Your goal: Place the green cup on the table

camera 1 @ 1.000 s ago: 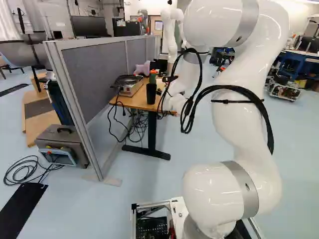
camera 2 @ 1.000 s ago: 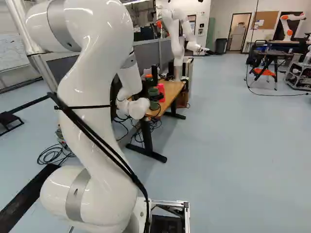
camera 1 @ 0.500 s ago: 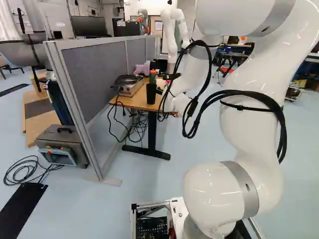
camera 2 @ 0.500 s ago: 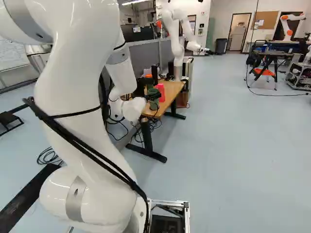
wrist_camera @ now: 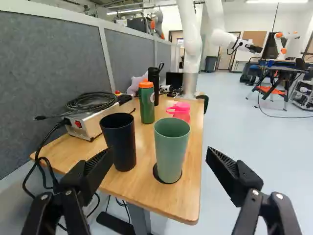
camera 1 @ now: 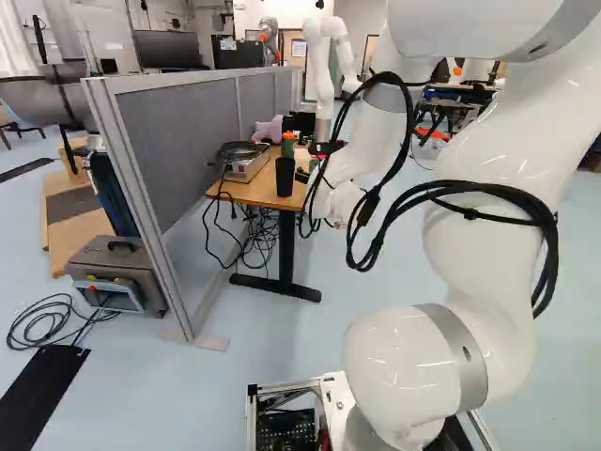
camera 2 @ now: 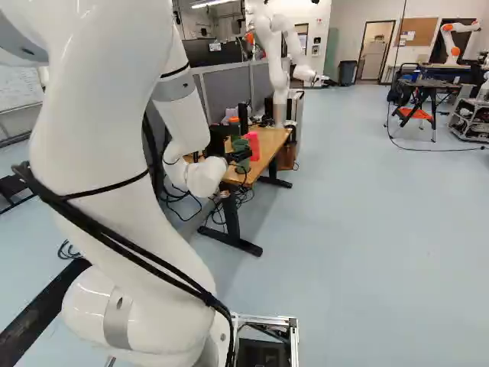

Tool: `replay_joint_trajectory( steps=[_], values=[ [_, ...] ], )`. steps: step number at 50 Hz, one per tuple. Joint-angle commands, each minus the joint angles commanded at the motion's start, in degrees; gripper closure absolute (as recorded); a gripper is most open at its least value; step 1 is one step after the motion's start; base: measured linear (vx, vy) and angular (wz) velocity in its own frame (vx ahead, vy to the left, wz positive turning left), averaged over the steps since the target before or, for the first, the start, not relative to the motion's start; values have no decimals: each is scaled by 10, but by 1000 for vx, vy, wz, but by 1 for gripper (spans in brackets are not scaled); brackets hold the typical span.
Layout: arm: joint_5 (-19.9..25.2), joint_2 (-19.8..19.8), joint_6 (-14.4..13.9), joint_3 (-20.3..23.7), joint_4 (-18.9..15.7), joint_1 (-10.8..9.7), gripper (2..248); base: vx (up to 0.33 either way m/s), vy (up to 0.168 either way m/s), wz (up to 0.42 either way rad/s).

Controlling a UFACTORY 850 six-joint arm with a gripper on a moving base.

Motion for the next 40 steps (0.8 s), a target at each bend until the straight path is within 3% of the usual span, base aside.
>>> replay_joint_trajectory(
  steps=[20,40],
  values=[
    [-13,24,0,21,0,-1,3,0,0,0],
    [-40,74,0,63,0,-2,3,0,0,0]
  ],
)
